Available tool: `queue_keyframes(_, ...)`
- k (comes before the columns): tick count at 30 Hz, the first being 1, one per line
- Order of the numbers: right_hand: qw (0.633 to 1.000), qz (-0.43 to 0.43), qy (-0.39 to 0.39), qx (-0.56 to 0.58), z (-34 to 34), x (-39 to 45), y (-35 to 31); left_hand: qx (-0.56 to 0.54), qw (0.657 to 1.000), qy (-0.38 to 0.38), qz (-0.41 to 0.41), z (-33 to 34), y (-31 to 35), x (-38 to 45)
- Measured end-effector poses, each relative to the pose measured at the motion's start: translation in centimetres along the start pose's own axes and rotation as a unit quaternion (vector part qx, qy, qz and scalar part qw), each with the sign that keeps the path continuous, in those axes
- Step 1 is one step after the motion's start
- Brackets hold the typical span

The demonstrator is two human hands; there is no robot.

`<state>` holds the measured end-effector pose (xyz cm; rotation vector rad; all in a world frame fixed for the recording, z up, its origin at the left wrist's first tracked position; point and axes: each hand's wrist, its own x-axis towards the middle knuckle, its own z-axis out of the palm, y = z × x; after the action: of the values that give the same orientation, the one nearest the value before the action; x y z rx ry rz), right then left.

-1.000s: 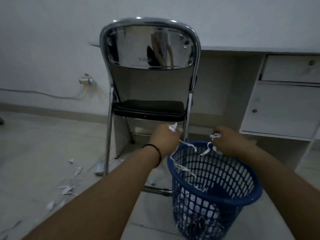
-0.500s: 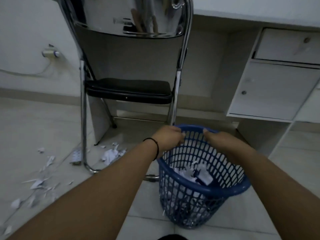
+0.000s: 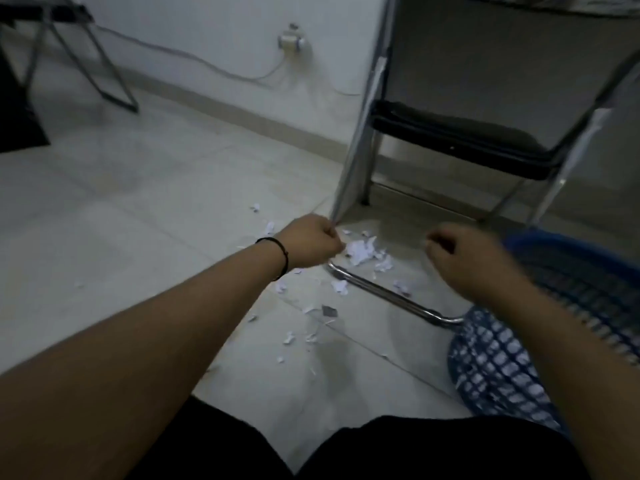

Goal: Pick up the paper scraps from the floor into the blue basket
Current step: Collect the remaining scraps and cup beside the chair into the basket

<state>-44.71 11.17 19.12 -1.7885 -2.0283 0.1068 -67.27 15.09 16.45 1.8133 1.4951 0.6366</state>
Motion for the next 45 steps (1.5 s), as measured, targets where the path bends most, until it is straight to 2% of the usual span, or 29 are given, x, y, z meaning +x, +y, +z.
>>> queue_keyframes(5, 0.976, -0.026, -0.215, -0.008, 10.5, -0.1, -1.4, 0.148, 0.983, -0.047, -0.099, -1.8, -7.0, -0.5)
queue_keyframes(9, 0.937, -0.04, -0.348, -0.015, 18.0, -2.1, 0.1, 0.3, 0.927, -0.134, -0.183, -0.8, -11.1, -0.5)
queue_keyframes(11, 0.919, -0.06, -0.39, -0.016, 21.2, -3.3, 1.0, 0.336, 0.901, -0.147, -0.233, -0.1, -13.4, -0.7)
queue_keyframes(13, 0.91, -0.082, -0.406, -0.013, 23.4, -4.0, 1.6, 0.342, 0.885, -0.146, -0.279, 0.3, -15.7, -1.1)
queue_keyframes(19, 0.883, -0.181, -0.428, -0.065, 28.1, -5.2, 3.1, 0.352, 0.816, -0.207, -0.408, 1.5, -21.4, -2.2)
queue_keyframes(24, 0.885, -0.213, -0.409, -0.061, 29.9, -5.5, 2.8, 0.44, 0.752, -0.293, -0.393, 2.9, -23.1, -1.5)
queue_keyframes(26, 0.887, -0.213, -0.405, -0.066, 30.1, -5.6, 2.8, 0.454, 0.769, -0.292, -0.342, 3.5, -23.2, -0.7)
queue_keyframes(29, 0.897, -0.197, -0.393, -0.054, 29.5, -5.8, 3.1, 0.388, 0.83, -0.223, -0.333, 3.0, -22.1, 0.0)
queue_keyframes(32, 0.919, -0.142, -0.368, 0.006, 28.6, -5.3, 2.1, 0.252, 0.903, -0.075, -0.339, 1.0, -21.3, 0.5)
queue_keyframes(34, 0.932, -0.088, -0.344, 0.064, 27.8, -4.6, 1.2, 0.152, 0.93, 0.017, -0.335, -0.3, -21.1, 0.7)
queue_keyframes(37, 0.944, -0.035, -0.303, 0.126, 26.7, -3.6, 0.2, -0.019, 0.94, 0.114, -0.322, -1.6, -20.9, 0.9)
queue_keyframes(41, 0.958, -0.007, -0.254, 0.135, 26.5, -1.8, -0.2, -0.114, 0.936, 0.154, -0.295, -1.6, -21.5, 1.7)
queue_keyframes(45, 0.974, 0.063, -0.203, 0.076, 26.9, 0.9, 2.3, -0.205, 0.92, 0.161, -0.293, 0.8, -21.9, 3.1)
